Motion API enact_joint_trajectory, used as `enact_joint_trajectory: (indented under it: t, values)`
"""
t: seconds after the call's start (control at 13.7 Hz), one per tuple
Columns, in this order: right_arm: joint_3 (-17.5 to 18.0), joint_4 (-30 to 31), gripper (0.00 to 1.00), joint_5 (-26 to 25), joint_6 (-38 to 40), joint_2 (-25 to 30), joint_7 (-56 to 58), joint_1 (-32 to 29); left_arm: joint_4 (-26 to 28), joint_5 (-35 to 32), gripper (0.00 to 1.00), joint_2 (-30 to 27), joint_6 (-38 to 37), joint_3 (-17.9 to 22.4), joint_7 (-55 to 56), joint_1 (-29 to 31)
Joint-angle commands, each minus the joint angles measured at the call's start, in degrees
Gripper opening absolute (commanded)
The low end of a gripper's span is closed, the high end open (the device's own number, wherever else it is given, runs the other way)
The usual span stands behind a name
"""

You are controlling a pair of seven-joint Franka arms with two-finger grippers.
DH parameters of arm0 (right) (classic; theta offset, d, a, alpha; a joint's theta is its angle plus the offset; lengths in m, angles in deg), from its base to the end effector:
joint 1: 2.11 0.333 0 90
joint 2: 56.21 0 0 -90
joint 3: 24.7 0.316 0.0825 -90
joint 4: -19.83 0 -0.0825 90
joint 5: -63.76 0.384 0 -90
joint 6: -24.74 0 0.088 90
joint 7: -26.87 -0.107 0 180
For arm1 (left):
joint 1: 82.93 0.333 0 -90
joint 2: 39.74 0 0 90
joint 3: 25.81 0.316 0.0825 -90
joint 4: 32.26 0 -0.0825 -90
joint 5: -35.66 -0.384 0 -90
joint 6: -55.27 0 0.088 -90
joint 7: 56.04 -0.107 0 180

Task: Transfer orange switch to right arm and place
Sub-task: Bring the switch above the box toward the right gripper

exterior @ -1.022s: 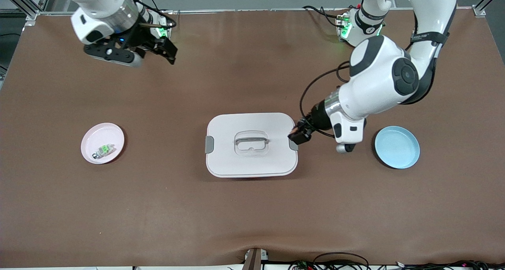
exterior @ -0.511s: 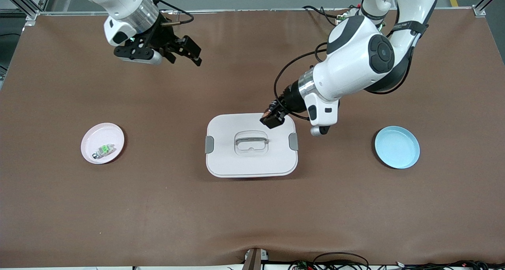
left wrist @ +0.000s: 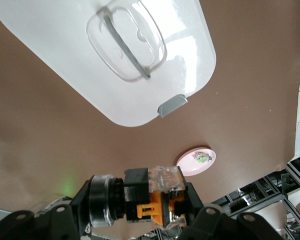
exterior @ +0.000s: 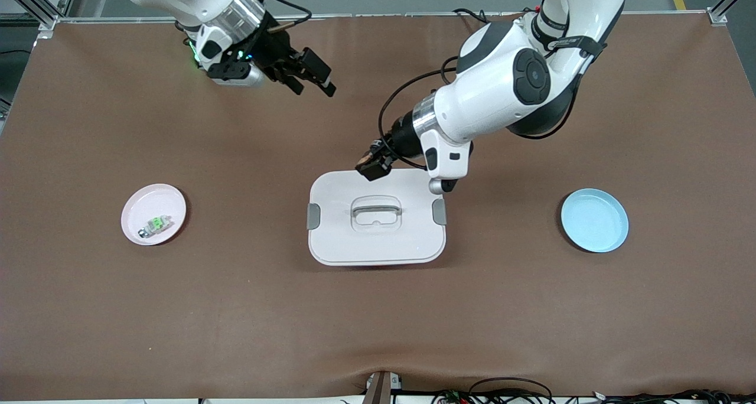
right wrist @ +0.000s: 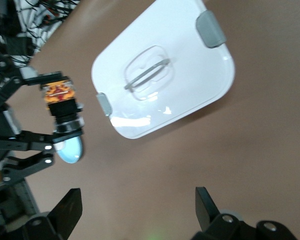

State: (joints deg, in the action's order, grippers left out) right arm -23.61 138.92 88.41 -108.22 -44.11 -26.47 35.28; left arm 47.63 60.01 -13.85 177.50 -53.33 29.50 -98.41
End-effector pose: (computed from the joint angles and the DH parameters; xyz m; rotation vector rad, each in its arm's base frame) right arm 0.4114 0.3377 0.5699 -2.4886 0.6115 -0.0575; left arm 0.5534 -0.4491 0.5147 2.2411 1.2113 -0.5140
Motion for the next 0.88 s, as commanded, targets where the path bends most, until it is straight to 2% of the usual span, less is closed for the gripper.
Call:
enact_joint_trajectory:
  t: [0.0, 0.29, 0.58, 0.8]
  values:
    - [-0.56, 2.98, 1.0, 3.03, -6.24, 1.17, -1.76, 2.16, -1.75, 2.28, 0.0, 0.4, -0.06, -0.08, 0.77, -0.17]
    - [-1.0, 2.2, 1.0, 4.62, -10.28, -1.63, 0.51, 1.46, -1.75, 3.08, 0.0, 0.22, -0.06, -0.08, 0.94, -0.79]
    - [-0.91, 1.15, 1.0, 5.77, -18.37, -5.15, 1.66, 2.08, -1.75, 3.08, 0.0, 0.48, -0.06, -0.08, 0.51, -0.79]
    - [-0.83, -1.14, 1.0, 5.77, -19.61, -8.22, 2.19, 2.17, -1.93, 3.08, 0.0, 0.48, 0.03, -0.17, 0.07, -0.79]
